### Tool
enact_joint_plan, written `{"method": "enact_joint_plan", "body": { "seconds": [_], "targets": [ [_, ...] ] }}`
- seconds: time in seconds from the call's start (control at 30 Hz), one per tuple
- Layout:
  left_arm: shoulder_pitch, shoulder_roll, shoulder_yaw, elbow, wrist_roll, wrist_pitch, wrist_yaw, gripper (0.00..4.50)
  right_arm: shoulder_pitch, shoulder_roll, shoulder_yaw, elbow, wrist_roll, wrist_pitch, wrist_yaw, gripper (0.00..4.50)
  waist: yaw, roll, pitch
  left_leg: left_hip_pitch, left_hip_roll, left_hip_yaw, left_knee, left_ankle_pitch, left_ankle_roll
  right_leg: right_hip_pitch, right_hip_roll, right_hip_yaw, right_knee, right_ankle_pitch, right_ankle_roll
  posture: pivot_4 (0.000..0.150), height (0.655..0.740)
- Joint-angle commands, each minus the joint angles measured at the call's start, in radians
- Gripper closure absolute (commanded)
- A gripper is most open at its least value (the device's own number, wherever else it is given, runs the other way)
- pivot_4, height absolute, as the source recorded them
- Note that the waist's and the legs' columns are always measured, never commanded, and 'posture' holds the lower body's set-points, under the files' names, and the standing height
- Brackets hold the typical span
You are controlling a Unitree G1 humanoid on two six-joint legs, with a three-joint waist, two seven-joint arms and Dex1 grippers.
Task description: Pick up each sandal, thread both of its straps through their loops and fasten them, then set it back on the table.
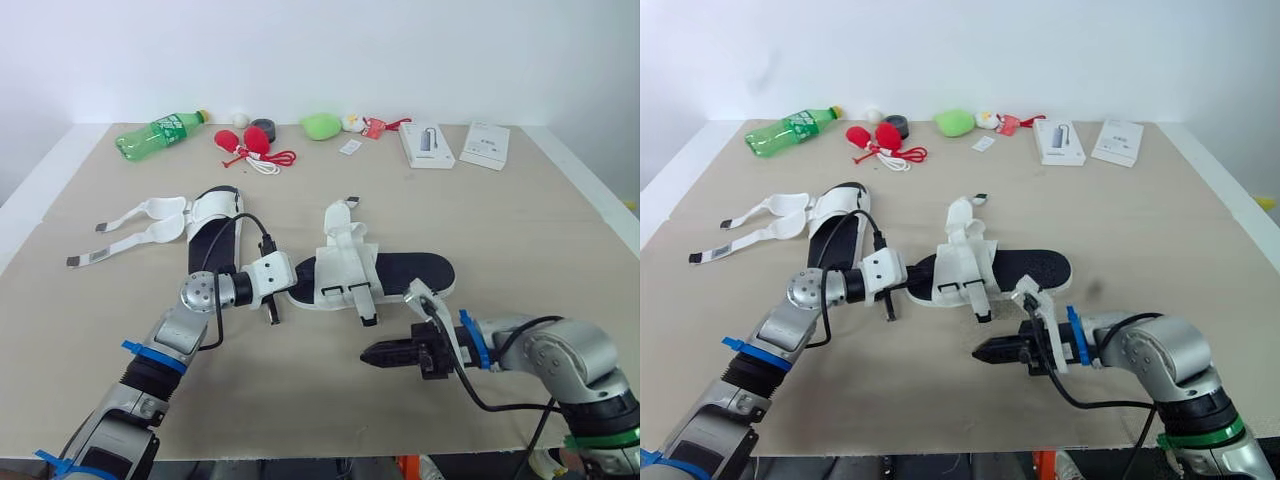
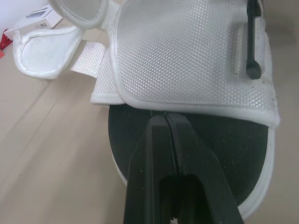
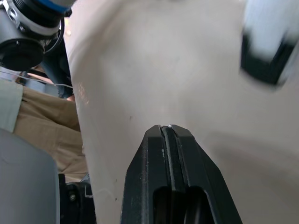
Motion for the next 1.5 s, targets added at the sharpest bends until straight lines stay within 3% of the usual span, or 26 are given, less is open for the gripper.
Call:
{"method": "enact_joint_plan", "body": {
  "seconds": [0.03, 0.37, 0.63, 0.67, 0.77, 0.83, 0.87, 0.97, 1.0, 1.07, 1.5],
  "targets": [
    [0.017, -0.001, -0.028, -0.007, 0.008, 0.012, -0.027, 4.5, -0.059, -0.029, -0.029, 0.031, 0.009, -0.028, 0.047, 3.87, 0.0, 0.0, 0.0, 0.0, 0.0, 0.0, 0.0, 0.0, 0.0, 0.0, 0.0, 0.0, 0.0, 0.0, 0.0, 0.15, 0.74],
    [0.026, 0.003, -0.03, -0.02, 0.006, 0.02, -0.037, 4.5, -0.154, -0.092, 0.018, 0.173, -0.085, -0.172, 0.167, 0.13, 0.0, 0.0, 0.0, 0.0, 0.0, 0.0, -0.001, 0.0, 0.0, 0.0, 0.0, 0.0, 0.0, -0.001, 0.0, 0.15, 0.74],
    [0.037, 0.004, -0.029, -0.032, 0.008, 0.026, -0.039, 4.5, -0.187, -0.017, 0.04, 0.164, -0.075, -0.146, 0.147, 0.06, 0.0, 0.0, 0.0, 0.0, 0.0, 0.0, -0.001, 0.0, 0.0, 0.0, 0.0, 0.0, 0.0, -0.001, 0.0, 0.15, 0.74],
    [0.038, 0.004, -0.028, -0.033, 0.007, 0.027, -0.039, 4.5, -0.191, -0.009, 0.043, 0.16, -0.072, -0.134, 0.14, 0.45, 0.0, 0.0, 0.0, 0.0, 0.0, 0.0, -0.001, 0.0, 0.0, 0.0, 0.0, 0.0, 0.0, -0.001, 0.0, 0.15, 0.74],
    [0.04, 0.004, -0.028, -0.036, 0.006, 0.031, -0.04, 4.5, -0.192, 0.015, 0.05, 0.146, -0.066, -0.111, 0.121, 0.93, 0.0, 0.0, 0.0, 0.0, 0.0, 0.0, -0.001, 0.0, 0.0, 0.0, 0.0, 0.0, 0.0, -0.001, 0.0, 0.15, 0.74],
    [0.04, 0.004, -0.028, -0.036, 0.007, 0.033, -0.04, 4.5, -0.191, 0.025, 0.049, 0.145, -0.068, -0.105, 0.114, 1.75, 0.0, 0.0, 0.0, 0.0, 0.0, 0.0, -0.001, 0.0, 0.0, 0.0, 0.0, 0.0, 0.0, -0.001, 0.0, 0.15, 0.74],
    [0.04, 0.003, -0.028, -0.037, 0.007, 0.034, -0.04, 4.5, -0.188, 0.027, 0.047, 0.145, -0.069, -0.103, 0.112, 1.87, 0.0, 0.0, 0.0, 0.0, 0.0, 0.0, -0.001, 0.0, 0.0, 0.0, 0.0, 0.0, 0.0, -0.001, 0.0, 0.15, 0.74],
    [0.039, 0.002, -0.028, -0.037, 0.007, 0.035, -0.04, 4.5, -0.178, 0.03, 0.039, 0.146, -0.075, -0.103, 0.106, 3.06, 0.0, 0.0, 0.0, 0.0, 0.0, 0.0, -0.001, 0.0, 0.0, 0.0, 0.0, 0.0, 0.0, -0.001, 0.0, 0.15, 0.74],
    [0.039, 0.002, -0.029, -0.036, 0.007, 0.036, -0.04, 4.5, -0.175, 0.031, 0.036, 0.149, -0.077, -0.105, 0.101, 3.63, 0.0, 0.0, 0.0, 0.0, 0.0, 0.0, -0.001, 0.0, 0.0, 0.0, 0.0, 0.0, 0.0, -0.001, 0.0, 0.15, 0.74],
    [0.04, 0.001, -0.03, -0.037, 0.007, 0.037, -0.041, 4.5, -0.172, 0.035, 0.032, 0.154, -0.079, -0.105, 0.09, 4.25, 0.0, 0.0, 0.0, 0.0, 0.0, 0.0, -0.001, 0.0, 0.0, 0.0, 0.0, 0.0, 0.0, -0.001, 0.0, 0.15, 0.74],
    [0.034, 0.003, -0.03, -0.028, 0.008, 0.035, -0.049, 4.5, -0.013, -0.063, 0.053, -0.02, -0.022, -0.049, 0.131, 4.25, 0.0, 0.0, 0.0, 0.0, 0.0, 0.0, -0.001, 0.0, 0.0, 0.0, 0.0, 0.0, 0.0, -0.001, 0.0, 0.15, 0.74]
  ]
}}
